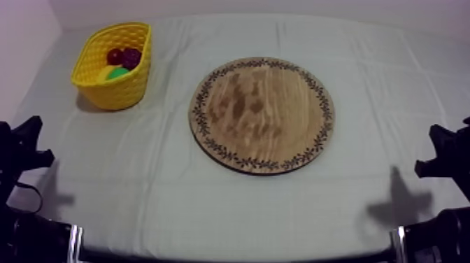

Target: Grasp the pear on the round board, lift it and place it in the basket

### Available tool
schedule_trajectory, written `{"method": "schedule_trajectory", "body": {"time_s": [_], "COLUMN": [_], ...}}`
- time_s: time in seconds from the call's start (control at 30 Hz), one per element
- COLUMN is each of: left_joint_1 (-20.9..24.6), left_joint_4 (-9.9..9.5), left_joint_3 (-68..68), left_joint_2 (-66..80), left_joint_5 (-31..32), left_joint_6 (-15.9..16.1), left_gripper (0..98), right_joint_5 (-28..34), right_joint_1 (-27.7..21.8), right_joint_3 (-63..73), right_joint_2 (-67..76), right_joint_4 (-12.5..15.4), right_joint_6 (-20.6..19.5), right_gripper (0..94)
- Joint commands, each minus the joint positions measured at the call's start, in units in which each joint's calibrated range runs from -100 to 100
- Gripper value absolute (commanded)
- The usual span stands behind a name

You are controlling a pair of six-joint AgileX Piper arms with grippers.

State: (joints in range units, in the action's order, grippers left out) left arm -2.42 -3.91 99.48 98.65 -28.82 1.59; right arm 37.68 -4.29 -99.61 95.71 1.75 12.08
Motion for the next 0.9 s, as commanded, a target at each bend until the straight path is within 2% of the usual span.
{"method": "schedule_trajectory", "body": {"time_s": [0.0, 0.27, 0.87], "left_joint_1": [0.08, -0.96, -0.98], "left_joint_4": [0.29, 0.41, 0.54], "left_joint_3": [0.19, 0.49, 0.52], "left_joint_2": [0.59, 1.3, 1.35], "left_joint_5": [-0.12, -0.46, -0.78], "left_joint_6": [-0.19, -1.21, -0.52], "left_gripper": [0.0, 0.0, 0.0], "right_joint_5": [-0.01, -0.01, -0.01], "right_joint_1": [-0.02, -0.07, -0.07], "right_joint_3": [-0.05, -0.05, -0.05], "right_joint_2": [0.05, 0.05, 0.05], "right_joint_4": [-0.02, -0.02, -0.02], "right_joint_6": [0.01, 0.03, 0.01], "right_gripper": [0.3, 0.3, 0.3]}}
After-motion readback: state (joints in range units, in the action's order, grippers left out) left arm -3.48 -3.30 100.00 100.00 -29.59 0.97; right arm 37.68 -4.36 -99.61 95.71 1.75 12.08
